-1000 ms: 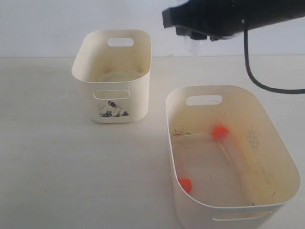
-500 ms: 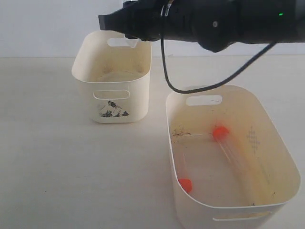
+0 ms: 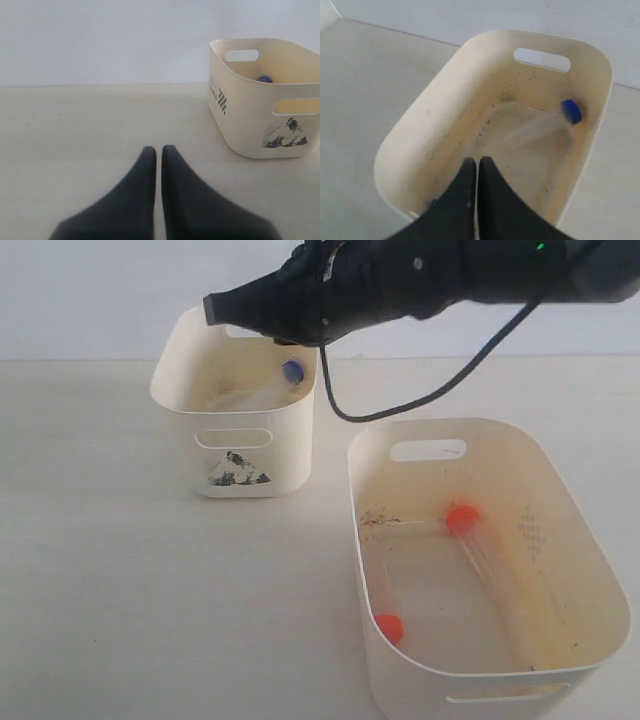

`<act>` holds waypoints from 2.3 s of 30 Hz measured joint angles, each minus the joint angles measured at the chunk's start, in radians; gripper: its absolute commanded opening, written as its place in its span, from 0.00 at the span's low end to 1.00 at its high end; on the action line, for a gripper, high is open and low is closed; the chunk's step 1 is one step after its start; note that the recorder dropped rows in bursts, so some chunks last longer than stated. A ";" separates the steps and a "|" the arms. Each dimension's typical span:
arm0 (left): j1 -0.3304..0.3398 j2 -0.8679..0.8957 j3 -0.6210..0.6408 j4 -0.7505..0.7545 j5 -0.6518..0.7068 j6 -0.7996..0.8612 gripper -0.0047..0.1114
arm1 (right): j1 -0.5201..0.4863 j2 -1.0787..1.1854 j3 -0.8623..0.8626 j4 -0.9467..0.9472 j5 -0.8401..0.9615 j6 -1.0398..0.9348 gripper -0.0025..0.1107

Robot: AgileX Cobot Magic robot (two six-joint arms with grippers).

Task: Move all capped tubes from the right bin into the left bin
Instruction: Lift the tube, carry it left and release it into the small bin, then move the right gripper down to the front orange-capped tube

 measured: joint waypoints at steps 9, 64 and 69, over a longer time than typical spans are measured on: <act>0.000 0.000 0.000 0.000 0.000 0.000 0.08 | -0.074 -0.256 -0.002 -0.105 0.396 0.000 0.02; 0.000 0.000 0.000 0.000 0.000 0.000 0.08 | -0.127 -0.170 0.497 0.402 0.492 -0.210 0.02; 0.000 0.000 0.000 0.000 0.000 0.000 0.08 | -0.127 -0.170 0.497 0.402 0.499 -0.234 0.02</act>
